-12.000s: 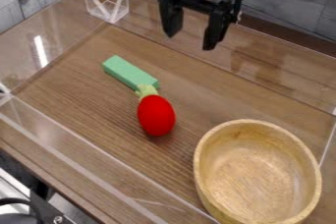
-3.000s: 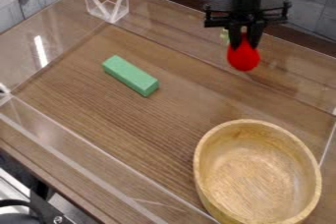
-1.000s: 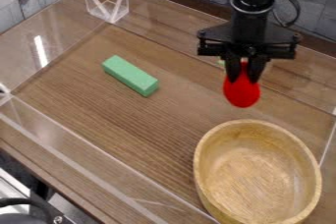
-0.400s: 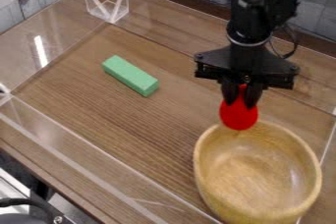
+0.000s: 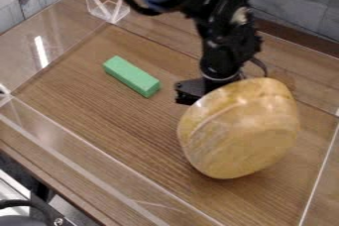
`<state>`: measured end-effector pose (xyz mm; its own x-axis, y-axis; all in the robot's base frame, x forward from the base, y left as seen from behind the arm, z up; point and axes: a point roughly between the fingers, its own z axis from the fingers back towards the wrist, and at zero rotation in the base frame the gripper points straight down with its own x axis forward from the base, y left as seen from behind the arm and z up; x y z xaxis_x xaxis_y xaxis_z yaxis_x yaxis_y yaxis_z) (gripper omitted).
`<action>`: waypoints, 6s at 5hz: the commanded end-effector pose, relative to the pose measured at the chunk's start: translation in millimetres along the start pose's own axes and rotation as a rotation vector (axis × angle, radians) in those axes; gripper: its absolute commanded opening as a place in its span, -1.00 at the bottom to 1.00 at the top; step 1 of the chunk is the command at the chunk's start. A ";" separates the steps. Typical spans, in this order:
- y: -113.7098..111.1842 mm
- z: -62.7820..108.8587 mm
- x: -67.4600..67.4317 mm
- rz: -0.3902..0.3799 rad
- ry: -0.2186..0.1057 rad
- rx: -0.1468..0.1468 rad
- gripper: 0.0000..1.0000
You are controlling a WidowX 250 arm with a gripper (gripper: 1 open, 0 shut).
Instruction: Move the red fruit to the right
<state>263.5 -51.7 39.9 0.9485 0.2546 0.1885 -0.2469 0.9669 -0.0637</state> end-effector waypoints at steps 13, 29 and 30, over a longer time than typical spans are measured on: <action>-20.7 -10.0 -66.4 0.264 0.121 -0.054 1.00; -53.0 40.6 -33.5 0.102 0.062 -0.156 -1.00; -61.1 45.1 -27.6 0.070 0.064 -0.167 -1.00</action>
<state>233.5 -113.1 71.2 0.9450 0.3171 0.0796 -0.2958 0.9329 -0.2054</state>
